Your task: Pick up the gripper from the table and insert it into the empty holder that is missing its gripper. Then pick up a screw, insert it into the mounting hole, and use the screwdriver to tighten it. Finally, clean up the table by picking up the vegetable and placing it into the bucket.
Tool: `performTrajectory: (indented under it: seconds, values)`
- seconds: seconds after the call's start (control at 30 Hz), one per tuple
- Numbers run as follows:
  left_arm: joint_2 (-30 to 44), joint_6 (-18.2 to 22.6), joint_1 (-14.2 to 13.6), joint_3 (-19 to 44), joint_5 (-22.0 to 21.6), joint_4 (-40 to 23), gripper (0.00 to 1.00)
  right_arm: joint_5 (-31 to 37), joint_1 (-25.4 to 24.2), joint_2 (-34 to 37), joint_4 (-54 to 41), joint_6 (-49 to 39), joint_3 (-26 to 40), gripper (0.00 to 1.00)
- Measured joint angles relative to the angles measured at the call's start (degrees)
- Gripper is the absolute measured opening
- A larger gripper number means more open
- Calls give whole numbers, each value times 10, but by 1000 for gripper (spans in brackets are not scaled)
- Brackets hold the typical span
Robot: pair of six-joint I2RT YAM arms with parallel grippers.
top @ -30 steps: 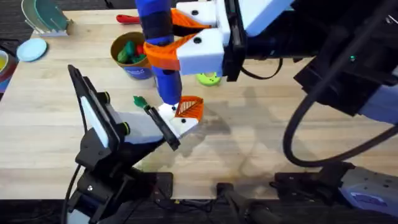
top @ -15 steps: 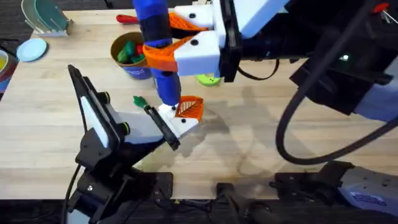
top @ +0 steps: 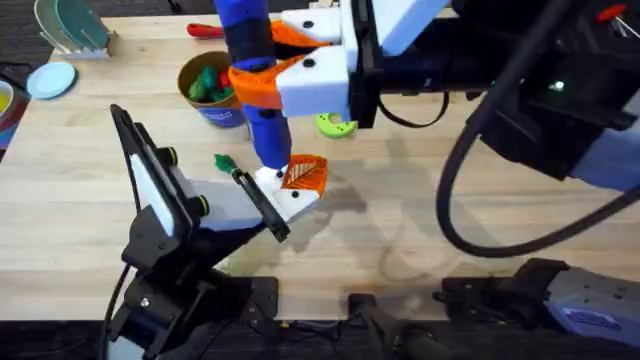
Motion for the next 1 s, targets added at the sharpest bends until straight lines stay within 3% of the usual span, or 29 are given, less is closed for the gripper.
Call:
performTrajectory:
  seconds: [1.0]
  values:
    - [0,0,0,0,-3,0,5,0,3,1,19,-37,0,131]
